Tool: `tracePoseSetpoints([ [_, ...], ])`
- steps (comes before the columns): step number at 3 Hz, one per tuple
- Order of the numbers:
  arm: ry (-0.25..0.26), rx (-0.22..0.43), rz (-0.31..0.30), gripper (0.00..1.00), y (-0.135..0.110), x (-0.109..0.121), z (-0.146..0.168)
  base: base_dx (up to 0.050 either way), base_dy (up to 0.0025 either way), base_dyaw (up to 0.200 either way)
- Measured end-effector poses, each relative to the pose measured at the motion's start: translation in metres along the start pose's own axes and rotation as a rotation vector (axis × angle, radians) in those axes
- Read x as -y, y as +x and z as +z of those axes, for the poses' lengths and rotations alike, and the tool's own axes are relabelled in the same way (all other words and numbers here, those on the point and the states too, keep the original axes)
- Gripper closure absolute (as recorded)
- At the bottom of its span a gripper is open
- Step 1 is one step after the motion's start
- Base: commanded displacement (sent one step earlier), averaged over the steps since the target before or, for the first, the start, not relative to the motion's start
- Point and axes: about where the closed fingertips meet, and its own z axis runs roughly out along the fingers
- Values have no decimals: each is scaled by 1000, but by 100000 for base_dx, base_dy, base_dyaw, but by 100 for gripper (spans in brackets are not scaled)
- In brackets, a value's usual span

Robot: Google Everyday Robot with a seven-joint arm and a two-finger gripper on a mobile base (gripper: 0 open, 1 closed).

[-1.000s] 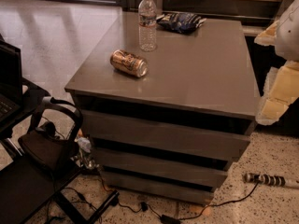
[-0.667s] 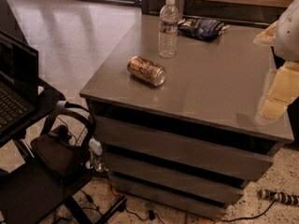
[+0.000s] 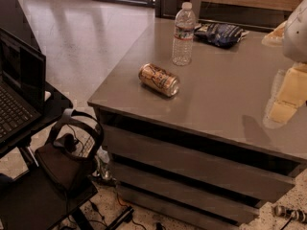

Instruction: Knock water bottle over

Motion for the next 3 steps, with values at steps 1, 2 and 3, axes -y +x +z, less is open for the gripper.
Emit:
tracePoseSetpoints([
  [1, 0, 0, 0, 0, 0, 0, 0, 3231, -241, -15292],
  [2, 0, 0, 0, 0, 0, 0, 0, 3129, 251, 15509],
  [3, 0, 0, 0, 0, 0, 0, 0, 3741, -249, -13154],
])
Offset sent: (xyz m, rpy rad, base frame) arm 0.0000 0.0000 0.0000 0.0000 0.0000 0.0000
